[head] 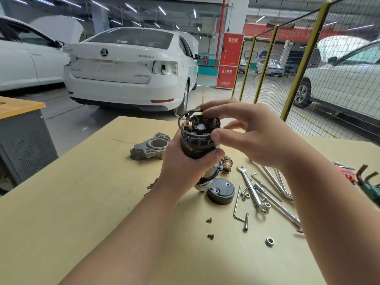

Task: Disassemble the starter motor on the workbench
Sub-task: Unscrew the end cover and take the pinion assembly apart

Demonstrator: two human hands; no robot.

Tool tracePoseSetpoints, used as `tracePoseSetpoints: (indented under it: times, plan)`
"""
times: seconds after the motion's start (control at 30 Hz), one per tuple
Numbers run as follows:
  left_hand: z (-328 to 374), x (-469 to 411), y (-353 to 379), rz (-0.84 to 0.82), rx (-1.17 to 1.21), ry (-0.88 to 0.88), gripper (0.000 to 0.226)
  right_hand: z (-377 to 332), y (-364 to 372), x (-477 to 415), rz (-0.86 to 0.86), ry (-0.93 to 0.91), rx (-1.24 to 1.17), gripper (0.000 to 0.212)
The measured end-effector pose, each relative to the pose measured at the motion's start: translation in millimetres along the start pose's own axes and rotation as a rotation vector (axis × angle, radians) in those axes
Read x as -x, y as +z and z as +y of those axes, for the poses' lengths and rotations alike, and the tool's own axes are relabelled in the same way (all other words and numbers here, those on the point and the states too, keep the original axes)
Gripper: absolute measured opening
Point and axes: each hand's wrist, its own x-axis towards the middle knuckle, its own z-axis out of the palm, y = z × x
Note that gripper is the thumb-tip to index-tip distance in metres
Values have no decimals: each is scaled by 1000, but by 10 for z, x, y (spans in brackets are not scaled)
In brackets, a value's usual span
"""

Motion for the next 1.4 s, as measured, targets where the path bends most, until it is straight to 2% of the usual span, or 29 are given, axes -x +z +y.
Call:
tracePoseSetpoints:
  times: [0.23, 0.37, 0.63, 0.7, 0.77, 0.83, 0.97, 1.07, 1.13, 1.17, 1.23, 1.27, 1.3, 1.33, 1.4]
  plan:
    - [-7, -22, 1, -52, -10, -20, 46, -14, -131, -25, 56, -95, 262, 43]
    - [-17, -36, -4, -73, -1, -18, 56, -45, -110, 5, 97, -165, 391, 35]
    - [-27, -63, -8, -76, -28, 11, 50, -69, -105, 48, 106, -61, 331, 39]
    - [11, -74, 5, -61, -45, 44, 54, -42, -98, 54, 116, -10, 267, 36]
    - [45, -85, 29, -17, -22, 53, 74, -7, -50, 38, 154, 37, 160, 25]
    - [74, -91, 56, 14, 3, 39, 75, 20, 18, 11, 171, 67, 75, 21]
    - [40, -112, 95, 19, 68, -78, 85, 48, 73, -20, 187, 110, 55, 27]
    - [59, -138, 106, -5, 32, -63, 92, 49, 35, -9, 206, 152, 36, 18]
    - [57, -137, 115, 21, 2, -39, 89, 37, 28, -11, 240, 126, -14, 13]
    - [72, -129, 124, 44, -46, -3, 81, 40, 20, -20, 297, 110, -84, 13]
    - [85, -123, 121, 70, -124, 78, 65, 92, -24, -27, 467, 109, -420, 14]
    - [82, -126, 106, 65, -112, 80, 65, 167, -38, -8, 527, 143, -593, 16]
    - [83, -132, 88, 58, -86, 54, 69, 272, -31, 37, 558, 213, -665, 19]
    - [67, -142, 66, 51, -47, 20, 74, 405, -3, 105, 547, 318, -581, 19]
    - [16, -162, 31, 76, 40, -33, 79, 713, 122, 283, 341, 535, -199, 14]
